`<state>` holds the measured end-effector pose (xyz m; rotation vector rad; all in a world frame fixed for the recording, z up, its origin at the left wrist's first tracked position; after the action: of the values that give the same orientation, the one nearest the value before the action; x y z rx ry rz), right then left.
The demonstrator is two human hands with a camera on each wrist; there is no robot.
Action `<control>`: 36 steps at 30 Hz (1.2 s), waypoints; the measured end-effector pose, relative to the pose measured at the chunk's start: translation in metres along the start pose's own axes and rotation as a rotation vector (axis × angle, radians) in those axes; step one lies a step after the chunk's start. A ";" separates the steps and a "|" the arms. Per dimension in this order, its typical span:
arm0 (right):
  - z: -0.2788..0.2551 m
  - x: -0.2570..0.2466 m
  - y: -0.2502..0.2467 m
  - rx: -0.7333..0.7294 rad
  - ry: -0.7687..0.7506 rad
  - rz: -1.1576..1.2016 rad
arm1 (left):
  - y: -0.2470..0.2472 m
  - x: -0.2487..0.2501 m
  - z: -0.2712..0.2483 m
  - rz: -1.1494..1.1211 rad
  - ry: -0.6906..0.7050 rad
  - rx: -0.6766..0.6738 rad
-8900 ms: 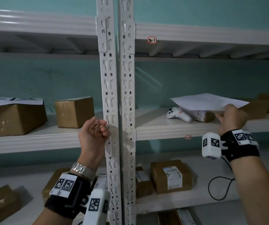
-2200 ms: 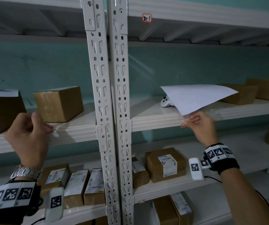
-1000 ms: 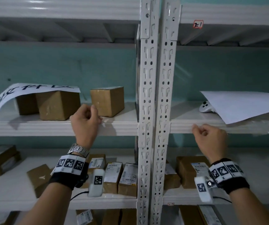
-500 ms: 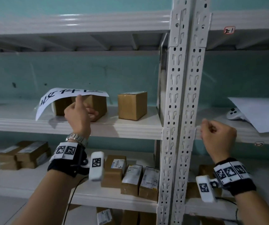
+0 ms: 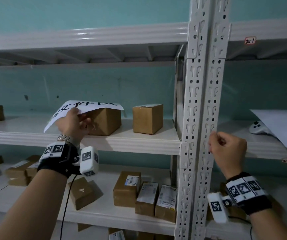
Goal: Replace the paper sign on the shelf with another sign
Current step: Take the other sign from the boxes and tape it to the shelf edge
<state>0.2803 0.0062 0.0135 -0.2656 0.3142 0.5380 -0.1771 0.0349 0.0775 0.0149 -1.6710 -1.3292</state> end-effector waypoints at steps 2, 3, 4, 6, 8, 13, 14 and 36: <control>0.000 0.000 0.002 -0.002 0.020 0.001 | -0.002 0.002 -0.003 0.019 0.070 0.012; 0.000 0.000 0.004 -0.002 0.028 0.001 | -0.002 0.003 -0.006 0.019 0.093 0.000; 0.000 -0.001 0.005 -0.003 0.032 0.004 | -0.001 0.005 -0.011 0.010 0.115 -0.012; 0.001 -0.003 0.008 0.002 0.033 0.013 | 0.002 0.007 -0.019 -0.040 0.146 -0.036; 0.002 -0.006 0.009 0.011 0.021 0.009 | 0.006 0.007 -0.029 -0.070 0.152 -0.051; 0.007 -0.013 0.007 0.036 0.011 0.025 | 0.017 0.004 -0.056 -0.105 0.171 -0.104; 0.007 -0.014 0.006 0.042 0.013 0.038 | 0.020 0.004 -0.064 -0.103 0.179 -0.120; -0.001 -0.036 -0.004 -0.608 0.474 0.574 | 0.061 -0.042 -0.180 -0.200 0.062 -0.657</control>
<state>0.2526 -0.0145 0.0259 -0.9149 0.6940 1.1398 -0.0034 -0.0515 0.0851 -0.1647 -1.1376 -1.9546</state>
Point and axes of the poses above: each hand's wrist, its own z-axis towards the middle knuckle, its own y-axis out of the palm, x = y × z, the point moved 3 cm from there along z, towards the middle knuckle, and after that the axes turned 11 degrees about -z, right-handed, at the moved point
